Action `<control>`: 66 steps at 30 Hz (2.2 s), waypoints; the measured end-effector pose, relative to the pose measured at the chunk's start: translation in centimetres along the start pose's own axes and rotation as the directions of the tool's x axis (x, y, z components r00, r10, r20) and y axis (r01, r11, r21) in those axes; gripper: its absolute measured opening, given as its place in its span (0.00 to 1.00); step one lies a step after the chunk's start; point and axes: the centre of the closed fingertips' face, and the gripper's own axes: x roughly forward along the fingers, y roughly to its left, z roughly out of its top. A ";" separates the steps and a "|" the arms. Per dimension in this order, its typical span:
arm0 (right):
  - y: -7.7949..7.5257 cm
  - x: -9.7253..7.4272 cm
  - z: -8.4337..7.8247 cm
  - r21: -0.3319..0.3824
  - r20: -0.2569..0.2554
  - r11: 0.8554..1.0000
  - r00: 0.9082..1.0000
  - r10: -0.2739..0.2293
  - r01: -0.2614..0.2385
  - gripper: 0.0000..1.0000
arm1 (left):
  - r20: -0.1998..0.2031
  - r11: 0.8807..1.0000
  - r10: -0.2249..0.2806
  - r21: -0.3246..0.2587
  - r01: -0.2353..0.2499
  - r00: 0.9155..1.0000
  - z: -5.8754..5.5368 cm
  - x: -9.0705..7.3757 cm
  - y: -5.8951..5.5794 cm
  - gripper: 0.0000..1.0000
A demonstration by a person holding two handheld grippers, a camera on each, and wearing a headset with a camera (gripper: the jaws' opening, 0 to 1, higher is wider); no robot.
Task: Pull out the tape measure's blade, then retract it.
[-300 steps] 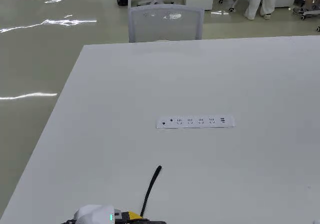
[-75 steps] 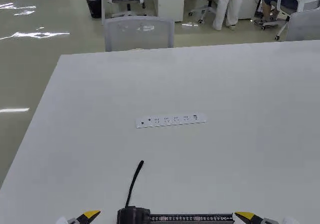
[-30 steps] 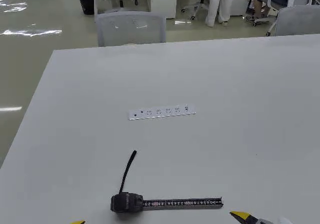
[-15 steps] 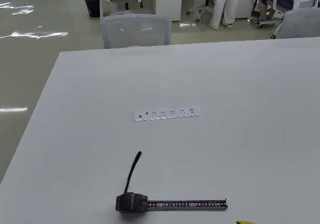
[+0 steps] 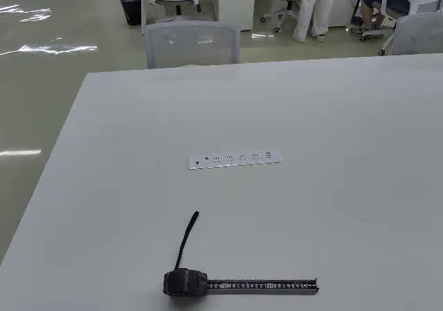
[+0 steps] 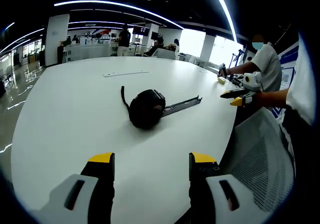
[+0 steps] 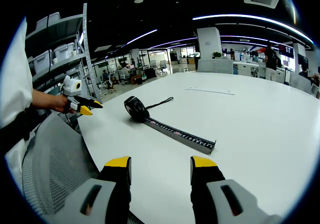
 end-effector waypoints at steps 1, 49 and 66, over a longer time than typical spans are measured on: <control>0.0 0.0 -0.1 0.000 0.000 1.000 1.000 -0.001 0.001 0.47 | -0.001 1.000 0.001 0.000 -0.001 1.000 -0.1 -0.1 0.0 0.58; 0.6 -0.7 -0.3 -0.001 -0.003 1.000 1.000 -0.008 0.008 0.49 | 0.021 1.000 0.007 -0.007 -0.006 1.000 0.1 -0.5 0.2 0.59; 0.3 -0.8 -0.6 -0.009 0.003 1.000 1.000 -0.007 0.007 0.49 | 0.029 1.000 0.021 0.009 -0.021 0.999 0.5 -0.4 0.2 0.59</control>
